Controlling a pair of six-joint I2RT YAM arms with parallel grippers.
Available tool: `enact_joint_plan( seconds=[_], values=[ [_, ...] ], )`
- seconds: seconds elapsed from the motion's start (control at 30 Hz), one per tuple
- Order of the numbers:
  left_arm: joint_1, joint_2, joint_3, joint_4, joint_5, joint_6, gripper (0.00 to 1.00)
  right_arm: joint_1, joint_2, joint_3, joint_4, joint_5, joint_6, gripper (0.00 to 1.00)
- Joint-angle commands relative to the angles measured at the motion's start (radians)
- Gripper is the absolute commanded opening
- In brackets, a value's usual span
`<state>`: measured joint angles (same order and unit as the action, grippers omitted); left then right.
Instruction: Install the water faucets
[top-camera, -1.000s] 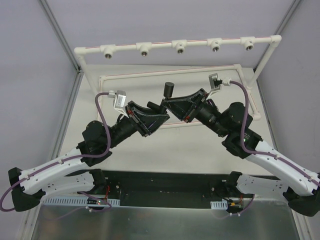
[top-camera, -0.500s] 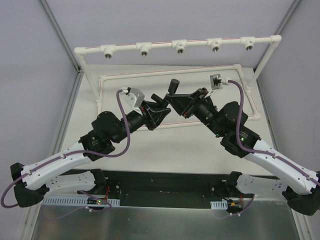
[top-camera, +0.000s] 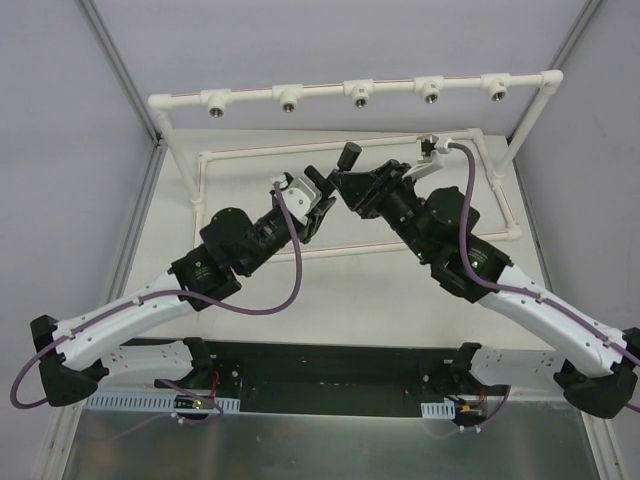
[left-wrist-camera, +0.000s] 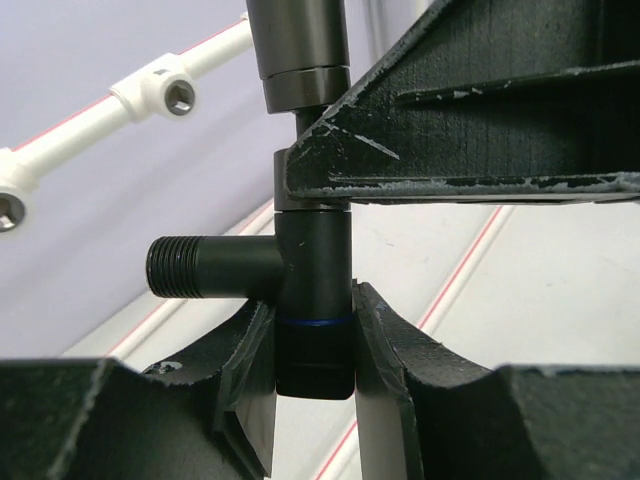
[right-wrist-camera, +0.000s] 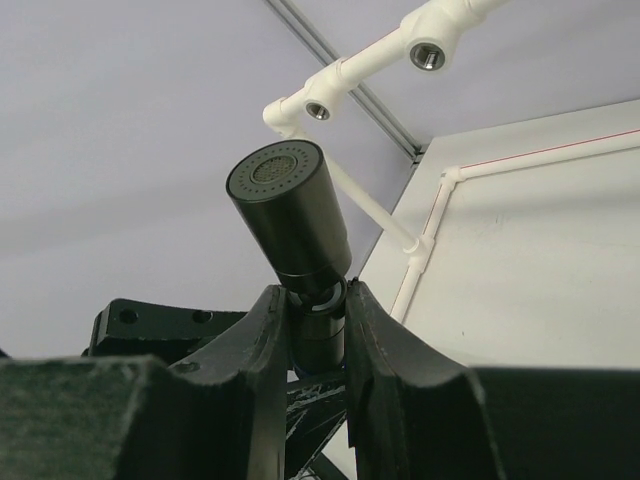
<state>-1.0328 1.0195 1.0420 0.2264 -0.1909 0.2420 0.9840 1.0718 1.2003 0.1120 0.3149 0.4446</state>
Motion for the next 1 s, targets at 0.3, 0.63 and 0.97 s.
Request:
enact_joint_plan(
  seconds=[0.3,0.63,0.97],
  values=[
    [-0.015,-0.097,-0.078,0.160,0.028,-0.087,0.00,-0.002,-0.042,-0.042,0.276,-0.095,0.040,0.55],
    [-0.015,-0.240,-0.234,0.430,0.038,-0.546,0.00,-0.004,-0.182,-0.186,0.313,-0.262,-0.040,0.66],
    [-0.015,-0.214,-0.263,0.537,0.189,-0.736,0.01,-0.002,-0.185,-0.162,0.290,-0.436,-0.080,0.67]
  ],
)
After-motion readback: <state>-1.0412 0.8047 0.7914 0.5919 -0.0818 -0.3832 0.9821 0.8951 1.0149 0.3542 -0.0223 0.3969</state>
